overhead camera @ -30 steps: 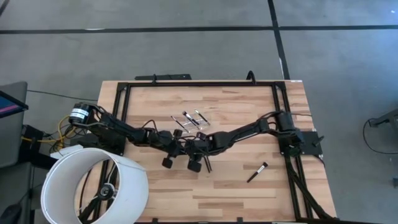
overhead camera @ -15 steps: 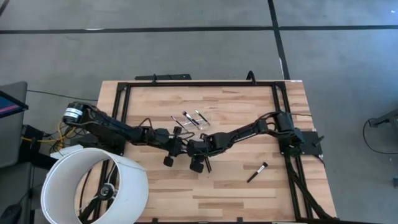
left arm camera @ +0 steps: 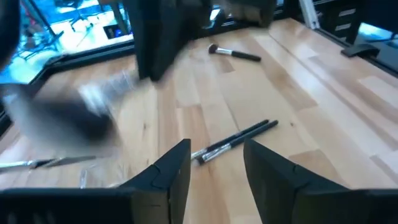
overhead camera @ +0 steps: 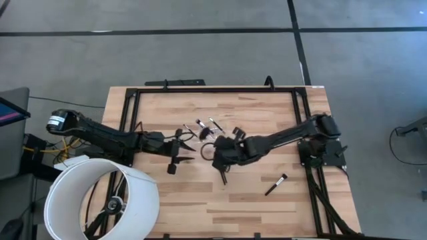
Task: Put items in baskets/containers
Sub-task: Put the black highlighter brush into the transparent organizer
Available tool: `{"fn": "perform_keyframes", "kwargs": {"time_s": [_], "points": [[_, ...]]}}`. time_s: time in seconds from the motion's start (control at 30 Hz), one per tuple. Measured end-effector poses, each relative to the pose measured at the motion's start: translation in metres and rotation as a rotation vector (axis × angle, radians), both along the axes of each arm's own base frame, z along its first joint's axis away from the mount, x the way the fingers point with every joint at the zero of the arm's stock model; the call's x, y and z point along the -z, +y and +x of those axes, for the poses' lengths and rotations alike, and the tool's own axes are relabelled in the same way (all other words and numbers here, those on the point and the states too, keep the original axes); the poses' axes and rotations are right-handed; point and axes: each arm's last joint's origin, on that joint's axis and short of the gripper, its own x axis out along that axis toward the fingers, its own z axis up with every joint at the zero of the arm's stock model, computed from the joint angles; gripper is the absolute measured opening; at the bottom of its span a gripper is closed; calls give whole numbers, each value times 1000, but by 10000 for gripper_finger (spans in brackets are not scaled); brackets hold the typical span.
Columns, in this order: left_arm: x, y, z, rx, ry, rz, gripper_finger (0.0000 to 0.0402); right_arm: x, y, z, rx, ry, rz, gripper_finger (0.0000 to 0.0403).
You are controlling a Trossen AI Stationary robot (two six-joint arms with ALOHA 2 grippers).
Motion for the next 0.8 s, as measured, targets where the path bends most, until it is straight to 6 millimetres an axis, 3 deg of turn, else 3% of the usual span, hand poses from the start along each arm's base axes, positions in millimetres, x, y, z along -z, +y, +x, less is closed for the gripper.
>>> {"fn": "perform_keyframes", "kwargs": {"time_s": [0.13, 0.4, 0.5, 0.8], "points": [[1, 0, 1, -13, -1, -13, 145, -18, 7, -8, 54, -138, -154, 39], [-3, 16, 6, -99, -68, -75, 145, 13, 7, 22, -90, -262, -222, 39], [-6, 25, 7, -137, -90, -132, 145, 15, 4, 32, -126, -305, -208, 40], [-9, 37, 8, -168, -120, -169, 145, 13, -1, 36, -139, -327, -231, 39]]}}
